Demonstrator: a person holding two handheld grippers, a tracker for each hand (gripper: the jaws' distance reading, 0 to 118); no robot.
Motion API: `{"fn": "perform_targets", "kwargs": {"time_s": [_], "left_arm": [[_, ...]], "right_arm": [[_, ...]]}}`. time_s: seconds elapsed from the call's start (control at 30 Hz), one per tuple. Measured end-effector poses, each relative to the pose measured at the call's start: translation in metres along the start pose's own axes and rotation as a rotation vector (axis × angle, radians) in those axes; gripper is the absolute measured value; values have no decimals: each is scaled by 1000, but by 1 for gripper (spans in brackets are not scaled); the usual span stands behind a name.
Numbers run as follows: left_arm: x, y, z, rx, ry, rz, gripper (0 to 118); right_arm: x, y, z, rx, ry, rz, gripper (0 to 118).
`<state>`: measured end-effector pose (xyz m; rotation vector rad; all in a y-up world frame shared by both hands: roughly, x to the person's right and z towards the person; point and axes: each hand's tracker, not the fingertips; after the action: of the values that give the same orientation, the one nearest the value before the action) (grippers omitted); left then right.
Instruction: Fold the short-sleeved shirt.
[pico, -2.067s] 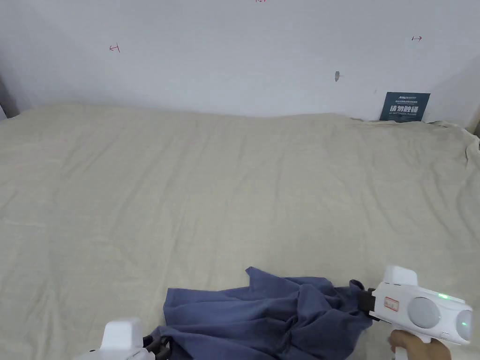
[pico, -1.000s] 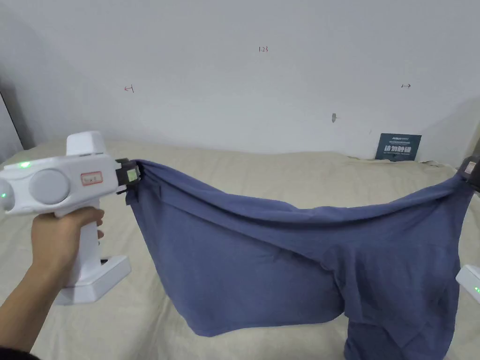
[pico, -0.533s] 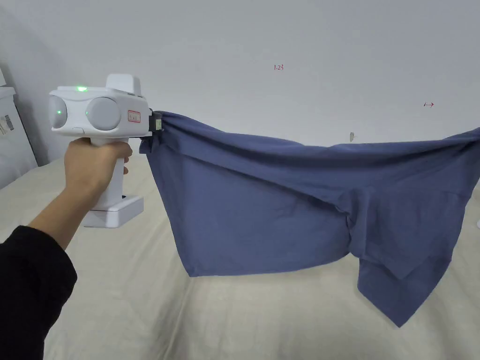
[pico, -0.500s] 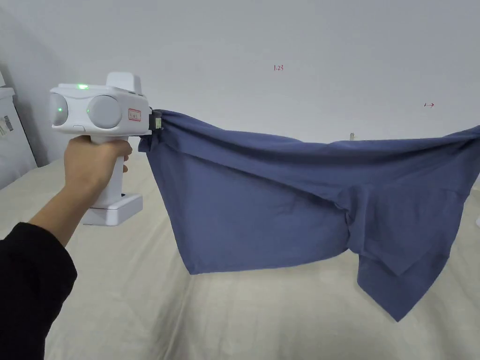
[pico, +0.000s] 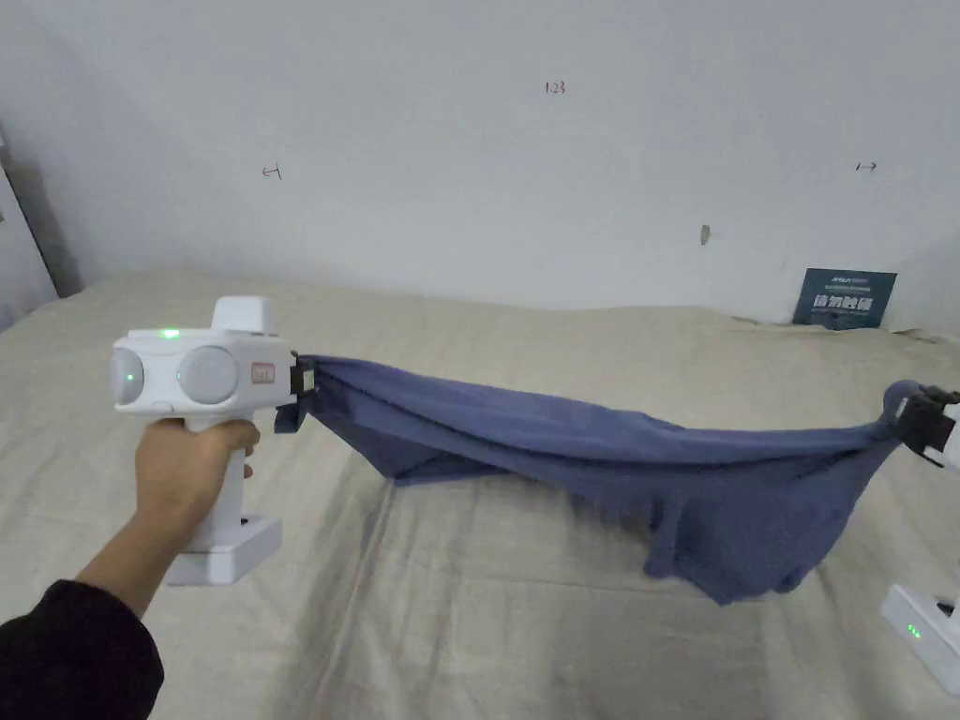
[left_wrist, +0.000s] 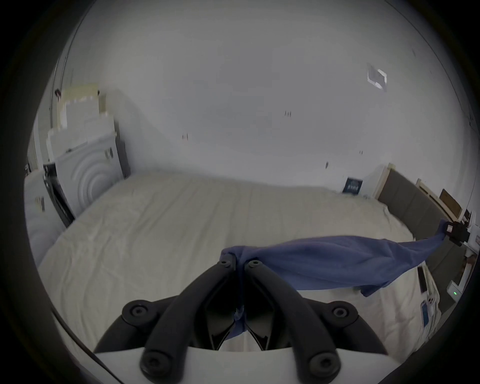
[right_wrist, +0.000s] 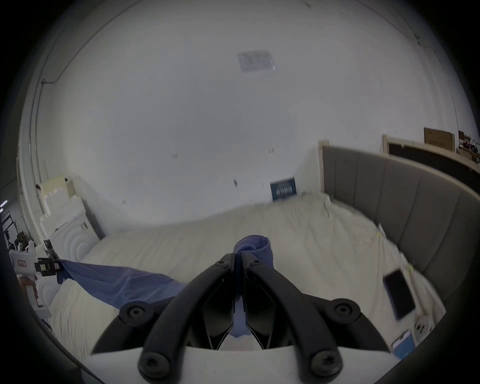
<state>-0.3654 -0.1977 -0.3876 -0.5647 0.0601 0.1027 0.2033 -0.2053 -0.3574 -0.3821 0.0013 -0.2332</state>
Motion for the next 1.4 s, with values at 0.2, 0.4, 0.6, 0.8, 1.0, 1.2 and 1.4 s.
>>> {"fn": "perform_targets", "kwargs": {"time_s": [0.2,0.4,0.6,0.8,1.0,1.2,1.4], "left_arm": [[-26,-104,2,-123,8,23,2],[-44,-197,30,-227,19,48,2],[-49,-262,72,-293,31,60,2],[-55,-299,124,-325,44,20,2],[-61,-326,148,-374,67,27,2],[-59,-340,130,-430,102,49,2],[-51,-349,113,-499,150,72,4]], "right_arm": [[22,-87,27,-116,-20,-60,3],[36,-158,81,-192,-36,-76,3],[55,-210,130,-260,-35,-139,3],[54,-234,187,-284,-59,-154,3],[61,-262,216,-348,-87,-139,3],[67,-286,195,-462,-151,-114,3],[67,-298,164,-593,-197,-90,3]]}}
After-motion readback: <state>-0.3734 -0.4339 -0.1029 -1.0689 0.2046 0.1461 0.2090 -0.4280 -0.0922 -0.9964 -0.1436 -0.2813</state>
